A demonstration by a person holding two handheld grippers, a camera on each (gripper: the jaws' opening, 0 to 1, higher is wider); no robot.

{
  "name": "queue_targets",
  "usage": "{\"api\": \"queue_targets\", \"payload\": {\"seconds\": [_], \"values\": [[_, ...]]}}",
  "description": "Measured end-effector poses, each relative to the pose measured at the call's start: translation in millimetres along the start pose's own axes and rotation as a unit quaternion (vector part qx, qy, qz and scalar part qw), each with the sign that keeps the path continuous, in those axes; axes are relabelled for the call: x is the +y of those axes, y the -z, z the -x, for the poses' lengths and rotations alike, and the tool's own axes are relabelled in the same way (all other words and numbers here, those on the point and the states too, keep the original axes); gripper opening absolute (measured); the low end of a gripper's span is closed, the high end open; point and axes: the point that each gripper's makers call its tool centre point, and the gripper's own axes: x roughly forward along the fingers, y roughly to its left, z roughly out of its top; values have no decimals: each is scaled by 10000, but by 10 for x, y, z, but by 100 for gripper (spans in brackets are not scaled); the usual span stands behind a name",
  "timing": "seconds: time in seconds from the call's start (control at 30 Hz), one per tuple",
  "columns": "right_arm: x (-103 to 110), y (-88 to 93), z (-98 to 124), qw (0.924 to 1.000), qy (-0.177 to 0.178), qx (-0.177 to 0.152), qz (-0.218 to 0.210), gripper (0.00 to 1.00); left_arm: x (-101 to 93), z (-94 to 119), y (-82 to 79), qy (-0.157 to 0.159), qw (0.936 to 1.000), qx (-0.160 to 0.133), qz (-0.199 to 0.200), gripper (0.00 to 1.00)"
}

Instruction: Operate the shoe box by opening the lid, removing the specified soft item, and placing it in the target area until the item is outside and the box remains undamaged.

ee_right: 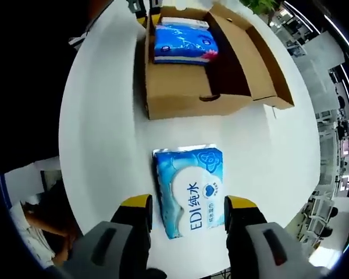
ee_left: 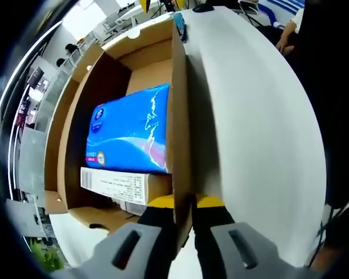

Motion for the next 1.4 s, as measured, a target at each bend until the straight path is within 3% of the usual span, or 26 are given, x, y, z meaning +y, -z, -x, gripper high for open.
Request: {"api": "queue_targets", "payload": {"seconds": [0.33,0.67,0.7,0.83,1.07,1.13,1.33,1.4], "values": [[122,-34,14,9989,86,49,-457,51,-19,3,10,243,9994,-12,-262,5],[97,-126,126,9960,225,-22,-867,50,-19,-1,9,285,9987,-69,-413,6],[97,-309,200,9914,273,-193,-1265,51,-26,-10,13,288,9977,-81,-600,6],[-8,-563,226,9819,406,-323,-1821,49,-22,0,16,345,9975,-196,-589,6],[-133,-1065,320,9876,517,-302,-1455,53,-29,2,10,338,9974,-190,-611,6],[-167,-1248,367,9875,488,-434,-1432,53,-28,8,10,337,9972,-197,-630,6],[-189,-1840,445,9806,106,-956,-1711,54,-27,24,4,358,9971,-246,-631,6],[-179,-2091,448,9746,-62,-1170,-1909,57,-26,26,2,356,9971,-237,-637,6]]}}
